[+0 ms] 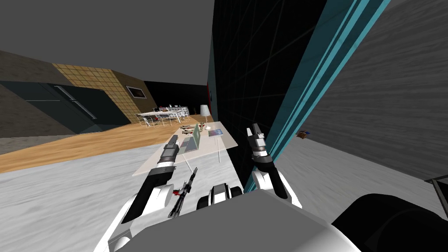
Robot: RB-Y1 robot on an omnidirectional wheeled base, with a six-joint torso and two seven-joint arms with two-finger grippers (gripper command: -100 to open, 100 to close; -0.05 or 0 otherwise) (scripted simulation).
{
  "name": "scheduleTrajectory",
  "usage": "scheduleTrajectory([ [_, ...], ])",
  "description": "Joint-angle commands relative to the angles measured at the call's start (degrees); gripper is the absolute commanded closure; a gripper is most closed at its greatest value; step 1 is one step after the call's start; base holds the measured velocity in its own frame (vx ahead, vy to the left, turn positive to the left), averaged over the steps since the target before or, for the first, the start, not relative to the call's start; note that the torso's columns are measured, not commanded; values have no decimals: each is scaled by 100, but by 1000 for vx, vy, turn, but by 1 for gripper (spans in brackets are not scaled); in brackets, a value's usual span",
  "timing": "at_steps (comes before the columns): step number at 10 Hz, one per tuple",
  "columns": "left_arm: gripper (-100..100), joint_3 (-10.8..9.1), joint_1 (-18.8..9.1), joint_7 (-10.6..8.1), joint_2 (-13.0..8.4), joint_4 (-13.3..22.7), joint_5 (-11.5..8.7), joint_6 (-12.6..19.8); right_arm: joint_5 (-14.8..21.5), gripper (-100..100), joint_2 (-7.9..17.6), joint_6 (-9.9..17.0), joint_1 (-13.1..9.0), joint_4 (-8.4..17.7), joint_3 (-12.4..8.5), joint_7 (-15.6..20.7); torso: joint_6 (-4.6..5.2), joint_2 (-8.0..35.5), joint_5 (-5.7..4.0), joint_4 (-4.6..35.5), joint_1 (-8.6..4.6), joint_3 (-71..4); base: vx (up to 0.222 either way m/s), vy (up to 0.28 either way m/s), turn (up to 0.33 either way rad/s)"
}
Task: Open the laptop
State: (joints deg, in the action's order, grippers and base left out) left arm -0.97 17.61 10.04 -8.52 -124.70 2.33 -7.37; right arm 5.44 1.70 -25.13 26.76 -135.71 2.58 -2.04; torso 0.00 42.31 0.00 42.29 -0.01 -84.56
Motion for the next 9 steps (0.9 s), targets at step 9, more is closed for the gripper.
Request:
scheduleTrajectory([
  [9,-100,-203,-545,102,-454,530,164,1591,0,0,0,0,0,0,0,0,0,-3,0,-1,0,-2,73,-40,-12],
])
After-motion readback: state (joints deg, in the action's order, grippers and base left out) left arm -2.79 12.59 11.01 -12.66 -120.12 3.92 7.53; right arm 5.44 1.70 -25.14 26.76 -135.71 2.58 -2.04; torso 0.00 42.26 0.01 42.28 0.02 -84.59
